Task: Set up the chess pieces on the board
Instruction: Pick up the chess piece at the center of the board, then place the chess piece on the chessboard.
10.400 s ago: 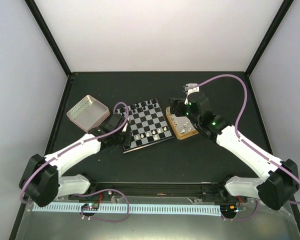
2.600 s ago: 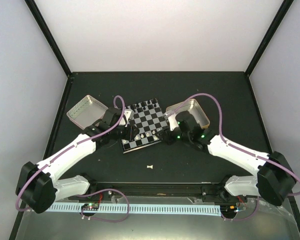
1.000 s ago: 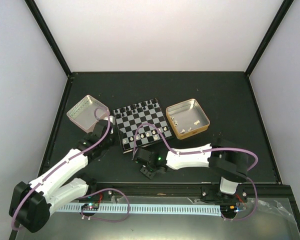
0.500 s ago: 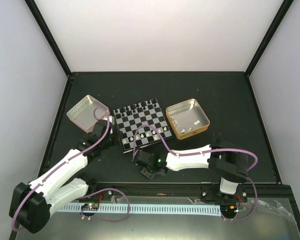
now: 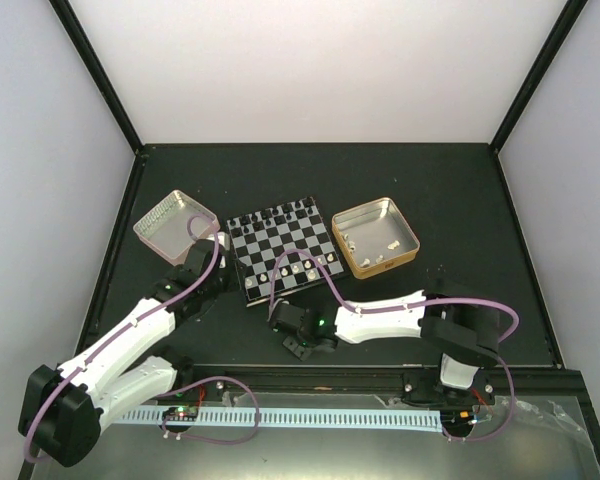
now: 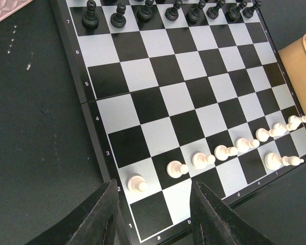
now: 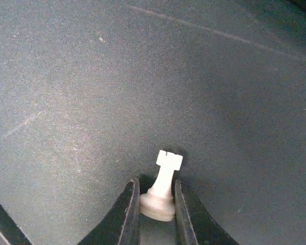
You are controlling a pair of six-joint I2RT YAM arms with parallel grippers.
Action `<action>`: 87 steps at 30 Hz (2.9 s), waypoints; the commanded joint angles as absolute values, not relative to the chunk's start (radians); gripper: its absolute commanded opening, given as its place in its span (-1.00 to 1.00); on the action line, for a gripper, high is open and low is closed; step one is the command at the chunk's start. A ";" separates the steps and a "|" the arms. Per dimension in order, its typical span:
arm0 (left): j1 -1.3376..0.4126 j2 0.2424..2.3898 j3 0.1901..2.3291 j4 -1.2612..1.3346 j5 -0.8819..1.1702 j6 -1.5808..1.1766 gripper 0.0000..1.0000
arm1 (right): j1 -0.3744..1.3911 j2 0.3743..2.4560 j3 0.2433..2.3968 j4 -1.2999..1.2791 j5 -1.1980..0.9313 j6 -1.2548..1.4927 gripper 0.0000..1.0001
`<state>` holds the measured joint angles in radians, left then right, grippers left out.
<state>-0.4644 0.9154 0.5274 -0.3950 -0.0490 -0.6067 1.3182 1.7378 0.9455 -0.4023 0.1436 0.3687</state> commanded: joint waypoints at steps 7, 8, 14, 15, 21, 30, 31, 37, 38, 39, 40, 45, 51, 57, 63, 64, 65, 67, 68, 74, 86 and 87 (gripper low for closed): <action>-0.456 0.876 0.513 -0.330 0.063 -0.608 0.00 | 1.320 1.631 0.884 -0.315 0.287 0.367 -0.87; -0.454 0.873 0.508 -0.311 0.096 -0.604 0.05 | 1.320 1.610 0.872 -0.275 0.307 0.352 -0.88; -0.449 0.888 0.525 -0.173 0.450 -0.597 0.27 | 1.319 1.470 0.763 0.059 0.427 0.171 -0.92; -0.448 0.899 0.541 -0.165 0.512 -0.602 0.30 | 1.320 1.454 0.749 0.108 0.438 0.138 -0.92; -0.442 1.009 0.661 -0.212 0.806 -0.614 0.35 | 1.320 1.405 0.698 0.271 0.475 0.016 -0.94; -0.439 1.072 0.684 -0.244 0.930 -0.600 0.16 | 1.319 1.377 0.665 0.351 0.516 -0.023 -0.94; -0.438 1.074 0.684 -0.255 0.924 -0.596 0.12 | 1.320 1.375 0.662 0.357 0.523 -0.024 -0.94; -0.437 1.092 0.682 -0.277 0.918 -0.583 -0.12 | 1.320 1.379 0.655 0.367 0.565 -0.029 -0.94; -0.437 1.094 0.681 -0.279 0.918 -0.579 -0.18 | 1.319 1.379 0.654 0.368 0.569 -0.027 -0.94; -0.437 1.095 0.684 -0.283 0.919 -0.577 -0.24 | 1.320 1.379 0.651 0.370 0.573 -0.026 -0.94; -0.437 1.095 0.685 -0.283 0.919 -0.575 -0.29 | 1.320 1.378 0.649 0.370 0.576 -0.025 -0.94; -0.437 1.103 0.684 -0.282 0.928 -0.568 -0.62 | 1.319 1.378 0.644 0.372 0.584 -0.021 -0.94; -0.437 1.107 0.684 -0.280 0.928 -0.556 -0.96 | 1.319 1.389 0.652 0.362 0.575 -0.025 -0.86; -0.438 1.053 0.676 -0.331 0.744 -0.515 -0.97 | 1.318 1.391 0.675 0.276 0.579 0.059 -0.10; -0.450 0.924 0.650 -0.437 0.338 -0.490 -0.97 | 1.267 1.330 0.646 0.239 0.483 0.148 0.28; -0.455 0.900 0.637 -0.439 0.287 -0.498 -0.97 | 1.248 1.321 0.644 0.235 0.465 0.161 0.28; -0.461 0.883 0.621 -0.439 0.231 -0.505 -0.97 | 1.232 1.313 0.646 0.228 0.449 0.180 0.29; -0.472 0.867 0.585 -0.437 0.129 -0.519 -0.97 | 1.196 1.304 0.649 0.213 0.432 0.219 0.27; -0.480 0.863 0.568 -0.430 0.099 -0.522 -0.97 | 1.180 1.300 0.650 0.207 0.430 0.242 0.27; -0.565 0.900 0.488 -0.368 -0.032 -0.540 -0.97 | 1.056 1.273 0.639 0.162 0.391 0.414 0.26; -0.655 1.041 0.455 -0.280 -0.155 -0.559 -0.97 | 0.987 1.250 0.607 0.155 0.342 0.482 0.26; -0.658 1.047 0.448 -0.269 -0.156 -0.558 -0.96 | 0.988 1.249 0.607 0.154 0.342 0.482 0.26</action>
<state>-0.6430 1.0298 0.4557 -0.3363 -0.1020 -0.5457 0.9958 1.2659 0.6147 0.1555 0.3477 0.4526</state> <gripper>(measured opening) 0.097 0.632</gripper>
